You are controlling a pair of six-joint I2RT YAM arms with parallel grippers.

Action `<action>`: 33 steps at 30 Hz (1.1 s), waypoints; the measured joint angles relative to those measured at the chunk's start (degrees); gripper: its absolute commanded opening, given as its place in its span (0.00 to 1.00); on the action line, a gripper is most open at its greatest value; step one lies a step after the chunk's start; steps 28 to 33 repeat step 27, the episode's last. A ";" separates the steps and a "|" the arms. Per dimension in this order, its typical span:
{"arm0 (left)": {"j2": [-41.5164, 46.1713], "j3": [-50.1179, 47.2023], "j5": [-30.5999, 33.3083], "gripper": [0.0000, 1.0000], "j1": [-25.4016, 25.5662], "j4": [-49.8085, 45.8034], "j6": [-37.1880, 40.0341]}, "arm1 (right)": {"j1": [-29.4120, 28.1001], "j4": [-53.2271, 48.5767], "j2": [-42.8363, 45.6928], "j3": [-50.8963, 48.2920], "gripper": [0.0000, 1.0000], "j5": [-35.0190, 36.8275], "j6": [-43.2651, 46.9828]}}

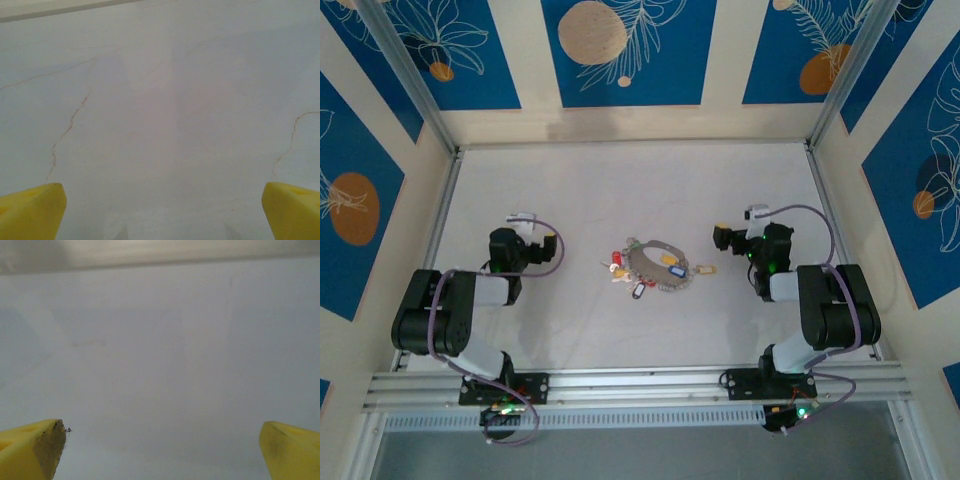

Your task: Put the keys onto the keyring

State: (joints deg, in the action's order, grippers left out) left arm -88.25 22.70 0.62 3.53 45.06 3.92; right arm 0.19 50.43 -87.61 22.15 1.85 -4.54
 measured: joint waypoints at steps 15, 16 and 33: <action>0.00 0.00 -0.22 1.00 0.00 0.61 -0.55 | -0.02 -3.41 0.17 0.35 0.99 0.76 -0.20; 0.00 0.00 -0.22 1.00 0.00 0.66 -0.57 | 0.00 -3.41 0.17 0.35 0.99 0.76 -0.20; 0.00 0.00 -0.22 1.00 0.00 0.81 -0.57 | 0.04 -3.43 0.17 0.35 0.99 0.74 -0.22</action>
